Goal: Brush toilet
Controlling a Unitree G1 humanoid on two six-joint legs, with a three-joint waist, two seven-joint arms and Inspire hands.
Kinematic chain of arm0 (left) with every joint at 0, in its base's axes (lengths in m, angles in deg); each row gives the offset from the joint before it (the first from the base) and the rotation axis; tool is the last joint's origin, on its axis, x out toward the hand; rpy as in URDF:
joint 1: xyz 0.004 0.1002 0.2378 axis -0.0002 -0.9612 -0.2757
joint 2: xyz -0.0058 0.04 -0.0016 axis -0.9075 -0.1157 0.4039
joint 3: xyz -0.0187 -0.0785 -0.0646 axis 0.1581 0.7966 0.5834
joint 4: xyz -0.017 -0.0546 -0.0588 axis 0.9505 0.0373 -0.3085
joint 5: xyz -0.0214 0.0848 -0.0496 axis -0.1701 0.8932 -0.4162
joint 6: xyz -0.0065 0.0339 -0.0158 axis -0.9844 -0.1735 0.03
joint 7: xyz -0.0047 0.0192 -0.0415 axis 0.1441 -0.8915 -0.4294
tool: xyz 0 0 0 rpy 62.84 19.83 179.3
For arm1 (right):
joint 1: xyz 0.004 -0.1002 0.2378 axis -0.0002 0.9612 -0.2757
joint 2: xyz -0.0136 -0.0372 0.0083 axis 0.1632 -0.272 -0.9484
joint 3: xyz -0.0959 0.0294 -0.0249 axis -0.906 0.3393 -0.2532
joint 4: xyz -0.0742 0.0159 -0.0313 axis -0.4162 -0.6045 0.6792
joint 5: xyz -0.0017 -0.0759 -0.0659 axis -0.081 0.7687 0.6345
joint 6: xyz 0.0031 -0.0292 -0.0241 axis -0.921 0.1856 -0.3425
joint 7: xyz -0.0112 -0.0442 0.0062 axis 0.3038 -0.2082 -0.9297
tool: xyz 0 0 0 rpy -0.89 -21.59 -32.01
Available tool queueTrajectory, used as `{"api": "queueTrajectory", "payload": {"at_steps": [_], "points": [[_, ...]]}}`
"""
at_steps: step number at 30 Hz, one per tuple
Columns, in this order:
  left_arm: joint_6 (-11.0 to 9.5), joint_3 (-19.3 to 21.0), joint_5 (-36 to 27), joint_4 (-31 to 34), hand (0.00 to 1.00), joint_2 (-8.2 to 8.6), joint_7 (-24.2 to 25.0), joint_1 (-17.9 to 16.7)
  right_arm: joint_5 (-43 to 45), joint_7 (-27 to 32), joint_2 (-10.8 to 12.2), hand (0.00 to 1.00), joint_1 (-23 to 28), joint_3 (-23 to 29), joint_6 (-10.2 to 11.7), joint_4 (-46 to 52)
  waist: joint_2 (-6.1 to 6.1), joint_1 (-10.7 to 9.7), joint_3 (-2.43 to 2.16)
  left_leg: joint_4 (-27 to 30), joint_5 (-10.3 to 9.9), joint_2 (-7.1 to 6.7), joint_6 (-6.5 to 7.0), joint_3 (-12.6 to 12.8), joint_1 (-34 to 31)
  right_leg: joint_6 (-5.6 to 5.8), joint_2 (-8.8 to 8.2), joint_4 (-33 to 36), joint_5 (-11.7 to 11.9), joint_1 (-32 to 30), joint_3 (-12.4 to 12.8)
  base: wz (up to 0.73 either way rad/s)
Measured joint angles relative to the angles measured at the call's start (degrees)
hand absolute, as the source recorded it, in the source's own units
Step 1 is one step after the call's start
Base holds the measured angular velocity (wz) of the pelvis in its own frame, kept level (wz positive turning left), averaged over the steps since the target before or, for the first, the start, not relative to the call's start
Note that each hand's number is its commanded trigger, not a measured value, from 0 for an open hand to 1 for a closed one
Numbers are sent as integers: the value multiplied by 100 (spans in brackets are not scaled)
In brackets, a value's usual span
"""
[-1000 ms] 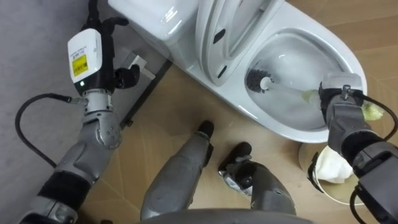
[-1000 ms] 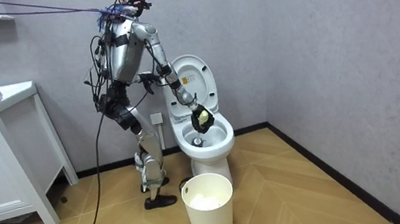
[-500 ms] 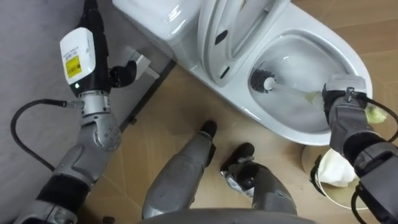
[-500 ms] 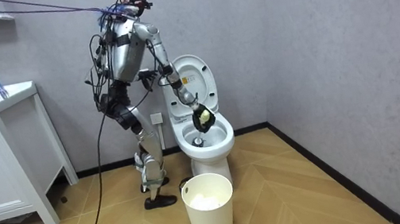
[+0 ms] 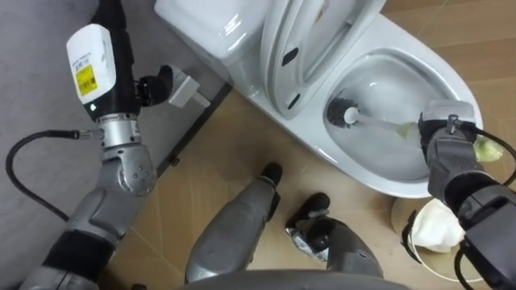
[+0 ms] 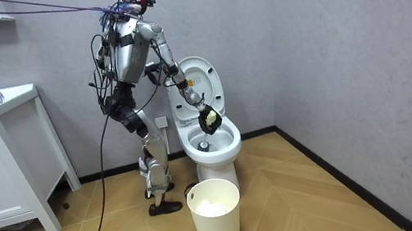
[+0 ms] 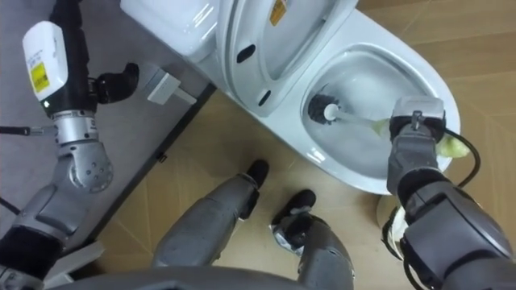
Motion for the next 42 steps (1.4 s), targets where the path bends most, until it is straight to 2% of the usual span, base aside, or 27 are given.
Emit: {"api": "queueTrajectory", "payload": {"at_steps": [3,5,9,11,13,16,19,22,27,30,31,33,37,42], "points": [[-37,-350,566,-1,0,-12,-35,-1,151,-257,9,100,-97,-2,0,25,-10,-26,-1,-14,7,-8,12,38,54,13,-33,45,-7,22,38,-3],[-44,-606,662,-9,0,-18,-27,-6,280,-408,36,100,-142,-6,2,101,-46,-87,-2,-14,8,-9,15,75,82,18,-46,87,-11,14,87,-8],[-62,-1042,666,-185,0,-82,108,129,610,-646,237,100,-280,-125,2,295,-126,-335,8,-13,8,9,17,194,148,22,-53,177,-14,-22,268,-19],[-87,-1154,719,-265,0,-93,206,242,703,-723,242,100,-289,-130,13,376,-135,-392,12,-6,7,10,19,213,146,20,-57,210,-13,-59,322,-15],[-200,-1247,730,-436,0,-202,351,399,737,-880,243,100,-311,-133,26,535,-141,-508,16,-7,8,5,19,218,140,11,-70,264,-15,-104,345,-5],[-206,-1461,699,-694,0,-313,562,544,783,-1074,254,100,-400,-132,103,596,-160,-669,25,-15,18,12,35,337,147,14,-83,321,-24,-154,437,-9],[-226,-1613,651,-1091,0,-300,715,731,784,-1155,313,100,-388,-126,120,758,-196,-863,45,-3,20,6,39,384,97,11,-117,399,-29,-227,448,-5],[-228,-1710,474,-1281,0,-299,772,860,795,-1181,398,100,-512,-115,120,754,-225,-1010,41,37,42,7,75,479,-57,13,-157,520,-38,-428,502,-5],[-291,-1774,413,-1551,0,-335,882,1210,792,-1293,391,100,-660,-124,120,747,-267,-1037,61,-17,103,-17,127,628,-151,-1,-252,737,-73,-652,620,-6],[-304,-1798,417,-1670,0,-383,974,1451,774,-1361,392,100,-767,-154,121,766,-375,-1036,107,-34,144,-25,117,668,-216,-19,-293,843,-89,-774,639,0],[-311,-1815,422,-1676,0,-430,1033,1514,777,-1381,390,100,-806,-167,124,788,-445,-1065,98,-68,184,-51,113,669,-256,-31,-330,891,-94,-845,634,12],[-365,-1823,482,-1787,0,-460,1059,1592,804,-1418,383,100,-864,-171,129,825,-532,-1065,97,-174,242,-85,108,675,-251,-45,-359,916,-75,-904,671,8],[-334,-1815,503,-1808,0,-489,1195,1640,804,-1580,397,100,-978,-171,130,829,-660,-1028,98,-385,342,-100,103,725,-157,-63,-385,880,-22,-903,704,-2],[-271,-1803,610,-1781,0,-504,1293,1659,795,-1630,363,100,-1117,-246,153,798,-702,-968,117,-526,408,-112,74,733,-98,-89,-403,870,-2,-911,704,0]]}}
